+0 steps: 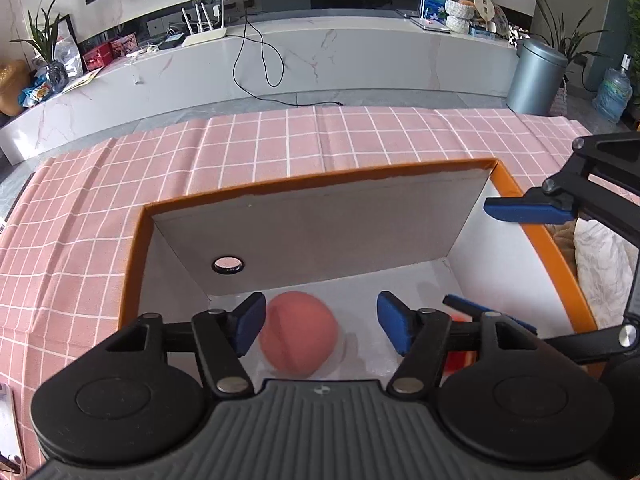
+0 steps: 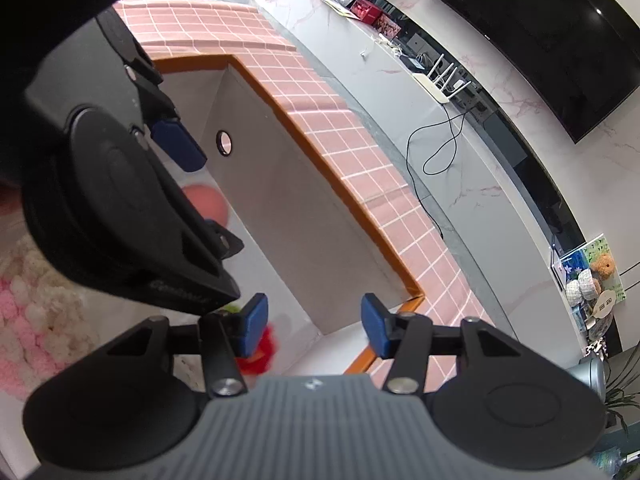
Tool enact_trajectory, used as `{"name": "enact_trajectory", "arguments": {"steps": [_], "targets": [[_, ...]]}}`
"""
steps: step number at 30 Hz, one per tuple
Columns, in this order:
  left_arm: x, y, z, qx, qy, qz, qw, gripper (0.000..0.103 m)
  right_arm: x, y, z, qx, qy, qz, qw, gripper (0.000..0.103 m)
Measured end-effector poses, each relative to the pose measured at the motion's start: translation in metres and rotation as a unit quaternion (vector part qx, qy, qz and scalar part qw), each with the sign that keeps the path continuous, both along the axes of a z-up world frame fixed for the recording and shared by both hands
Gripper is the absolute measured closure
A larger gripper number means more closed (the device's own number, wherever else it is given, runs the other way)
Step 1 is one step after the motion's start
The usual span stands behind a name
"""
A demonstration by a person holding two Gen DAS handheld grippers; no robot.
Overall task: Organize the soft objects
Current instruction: 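Withdraw both open tools from the box back to the pile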
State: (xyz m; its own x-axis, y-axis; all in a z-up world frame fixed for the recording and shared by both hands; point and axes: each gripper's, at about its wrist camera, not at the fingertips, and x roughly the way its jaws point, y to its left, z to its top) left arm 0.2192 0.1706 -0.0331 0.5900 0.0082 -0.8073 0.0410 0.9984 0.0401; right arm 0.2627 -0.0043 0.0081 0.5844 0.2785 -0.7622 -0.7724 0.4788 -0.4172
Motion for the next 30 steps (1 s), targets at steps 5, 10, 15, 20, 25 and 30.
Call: {"name": "enact_trajectory", "arguments": {"steps": [5,10,15,20,25,30], "targets": [[-0.009,-0.006,0.014,0.009,-0.017,0.003,0.9998,0.027,-0.004,-0.006,0.013,0.017,-0.004,0.001,1.0,0.047],[-0.022,-0.009,0.029,0.01,-0.041,0.013,0.999,0.026,-0.014,-0.025,0.035,0.054,-0.001,-0.014,0.998,0.044],[-0.041,-0.022,0.045,0.005,-0.065,0.011,0.9978,0.026,-0.027,-0.053,0.053,0.094,-0.002,-0.04,0.995,0.044],[-0.064,-0.047,0.058,-0.015,-0.088,-0.011,0.9959,0.026,-0.044,-0.09,0.068,0.149,0.006,-0.094,0.984,0.044],[-0.086,-0.08,0.069,-0.04,-0.11,-0.04,0.9924,0.027,-0.071,-0.132,0.073,0.186,0.002,-0.147,0.972,0.044],[-0.099,-0.115,0.073,-0.057,-0.12,-0.071,0.9885,0.027,-0.094,-0.179,0.071,0.208,-0.003,-0.198,0.958,0.043]]}}
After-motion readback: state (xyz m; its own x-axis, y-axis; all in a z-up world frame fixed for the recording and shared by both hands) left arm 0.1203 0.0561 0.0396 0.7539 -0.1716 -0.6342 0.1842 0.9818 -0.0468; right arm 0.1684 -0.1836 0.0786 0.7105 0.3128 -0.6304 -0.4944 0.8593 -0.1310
